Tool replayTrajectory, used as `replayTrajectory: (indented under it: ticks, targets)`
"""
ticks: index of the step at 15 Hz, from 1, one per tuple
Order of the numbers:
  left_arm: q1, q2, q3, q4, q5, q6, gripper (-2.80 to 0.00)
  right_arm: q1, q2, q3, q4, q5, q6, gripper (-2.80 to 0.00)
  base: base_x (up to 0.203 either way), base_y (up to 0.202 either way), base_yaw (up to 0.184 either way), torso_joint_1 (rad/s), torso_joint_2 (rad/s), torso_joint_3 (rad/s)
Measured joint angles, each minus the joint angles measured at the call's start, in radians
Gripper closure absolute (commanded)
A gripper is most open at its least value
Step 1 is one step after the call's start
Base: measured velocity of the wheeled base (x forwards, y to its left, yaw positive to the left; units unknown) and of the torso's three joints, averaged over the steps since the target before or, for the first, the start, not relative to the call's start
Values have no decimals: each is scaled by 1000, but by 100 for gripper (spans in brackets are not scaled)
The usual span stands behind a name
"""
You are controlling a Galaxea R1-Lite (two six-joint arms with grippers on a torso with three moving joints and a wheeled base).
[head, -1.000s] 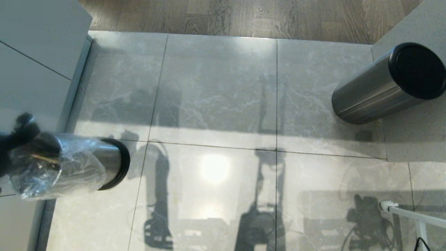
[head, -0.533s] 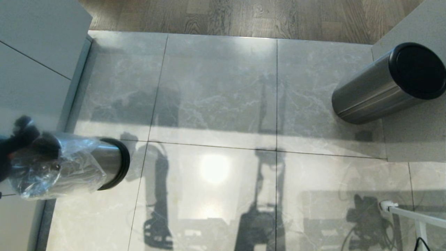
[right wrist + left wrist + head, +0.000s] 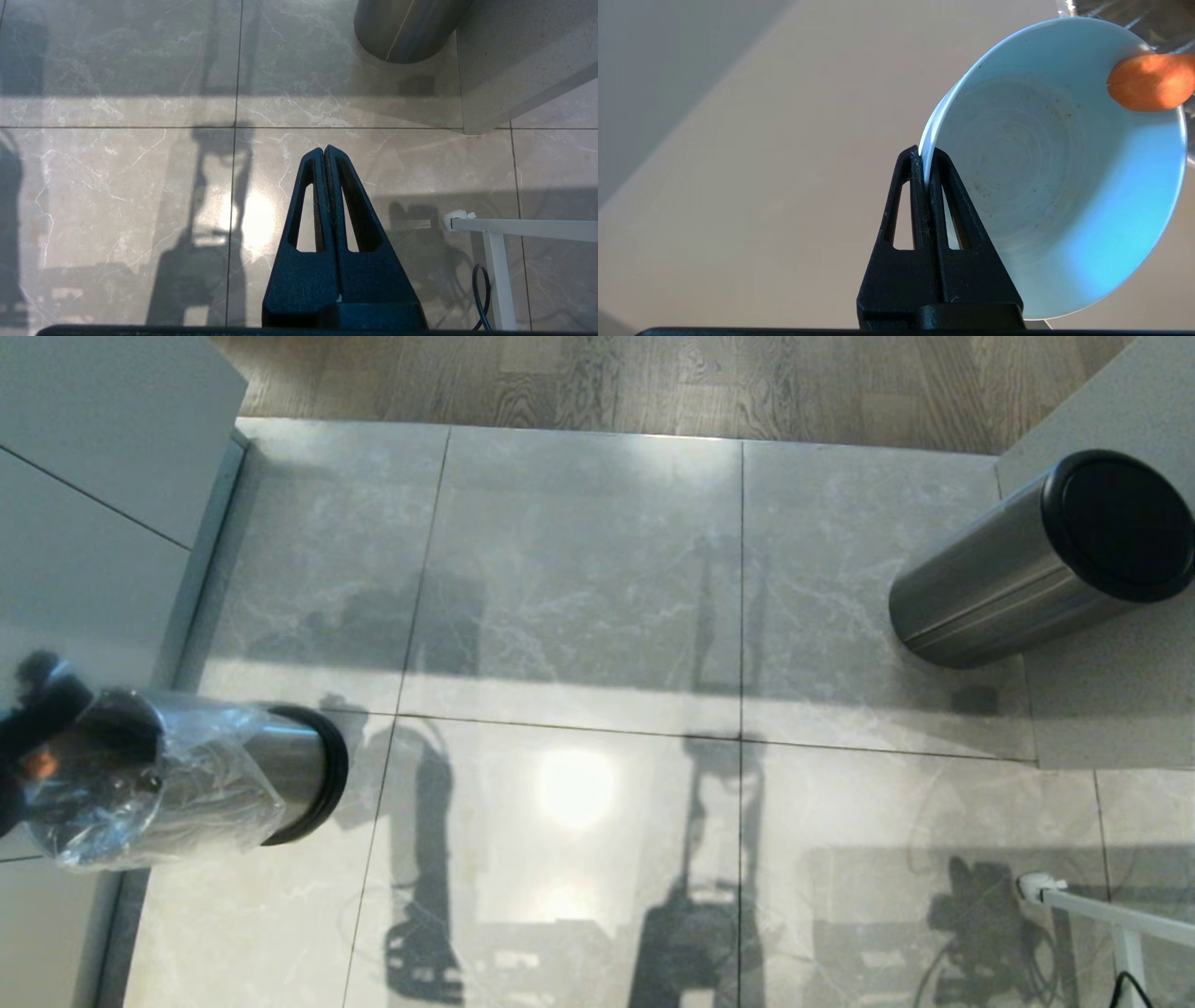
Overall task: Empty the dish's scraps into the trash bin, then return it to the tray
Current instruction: Pour the leftover food from the bowl into the trash can
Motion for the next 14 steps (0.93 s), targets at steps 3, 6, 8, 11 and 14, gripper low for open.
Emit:
replayTrajectory:
  ticks: [3, 6, 8, 11, 14]
  targets:
    - [-2, -23, 10, -4, 5, 10, 0, 0, 0, 0, 0, 0, 0, 0, 0, 0, 0, 0, 0, 0]
    - [-4, -63, 18, 9, 36, 83, 0, 0, 0, 0, 0, 0, 0, 0, 0, 0, 0, 0, 0, 0]
    - [-17, -70, 18, 1, 50, 152, 0, 0, 0, 0, 0, 0, 0, 0, 0, 0, 0, 0, 0, 0]
    - [-34, -51, 27, -21, 49, 192, 0, 0, 0, 0, 0, 1, 0, 0, 0, 0, 0, 0, 0, 0]
    - [-48, -46, 34, -39, 50, 260, 0, 0, 0, 0, 0, 1, 0, 0, 0, 0, 0, 0, 0, 0]
